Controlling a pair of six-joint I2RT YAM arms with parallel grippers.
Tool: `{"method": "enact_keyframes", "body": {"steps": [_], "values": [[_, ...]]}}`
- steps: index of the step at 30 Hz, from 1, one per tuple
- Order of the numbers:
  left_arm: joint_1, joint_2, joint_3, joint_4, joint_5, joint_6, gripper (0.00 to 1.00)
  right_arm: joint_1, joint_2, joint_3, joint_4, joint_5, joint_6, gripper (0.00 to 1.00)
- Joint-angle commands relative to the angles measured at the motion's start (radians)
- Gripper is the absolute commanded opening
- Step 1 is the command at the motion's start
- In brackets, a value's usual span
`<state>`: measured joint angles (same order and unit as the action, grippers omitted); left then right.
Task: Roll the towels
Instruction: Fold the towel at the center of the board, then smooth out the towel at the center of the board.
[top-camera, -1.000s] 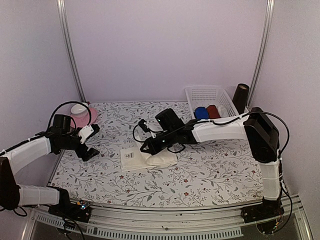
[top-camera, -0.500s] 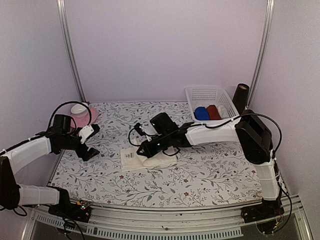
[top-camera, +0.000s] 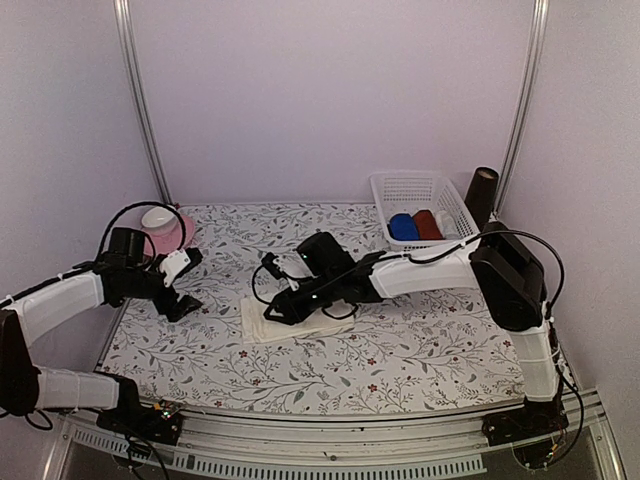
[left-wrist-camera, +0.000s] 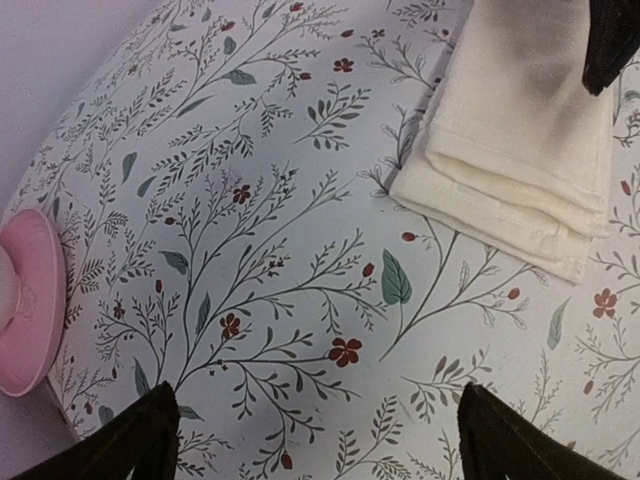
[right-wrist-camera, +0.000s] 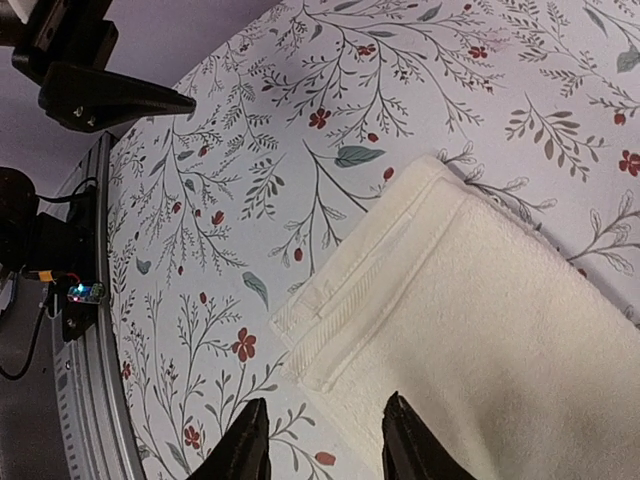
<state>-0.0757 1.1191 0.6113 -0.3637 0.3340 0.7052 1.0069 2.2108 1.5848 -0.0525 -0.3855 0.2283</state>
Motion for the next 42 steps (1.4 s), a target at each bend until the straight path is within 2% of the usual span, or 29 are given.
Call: {"method": "enact_keyframes", "body": {"steps": [1, 6, 9, 12, 17, 24, 31, 34, 42], "values": [[-0.062, 0.041, 0.066, 0.006, 0.031, -0.037, 0.97, -0.036, -0.155, -0.112, 0.025, 0.061, -0.018, 0.37], [-0.17, 0.184, 0.202, -0.027, 0.057, -0.122, 0.97, -0.083, -0.28, -0.269, 0.026, 0.172, -0.018, 0.32], [-0.207, 0.308, 0.307, -0.085, 0.11, -0.179, 0.89, -0.103, -0.322, -0.337, 0.026, 0.24, -0.014, 0.27], [-0.251, 0.401, 0.391, -0.132, 0.107, -0.199, 0.82, -0.117, -0.321, -0.368, 0.025, 0.281, -0.007, 0.24], [-0.377, 0.479, 0.418, -0.135, 0.01, -0.16, 0.78, -0.123, -0.277, -0.368, 0.028, 0.291, -0.007, 0.22], [-0.495, 0.553, 0.45, -0.128, 0.068, -0.13, 0.75, -0.141, -0.223, -0.354, 0.044, 0.332, 0.015, 0.21], [-0.513, 0.693, 0.499, -0.192, 0.102, -0.121, 0.5, -0.147, -0.158, -0.323, 0.057, 0.33, 0.02, 0.2], [-0.511, 0.711, 0.5, -0.213, 0.099, -0.118, 0.35, -0.149, -0.137, -0.311, 0.057, 0.33, 0.016, 0.2], [-0.497, 0.713, 0.464, -0.265, 0.048, -0.112, 0.13, -0.158, -0.118, -0.321, 0.052, 0.343, 0.023, 0.2]]}}
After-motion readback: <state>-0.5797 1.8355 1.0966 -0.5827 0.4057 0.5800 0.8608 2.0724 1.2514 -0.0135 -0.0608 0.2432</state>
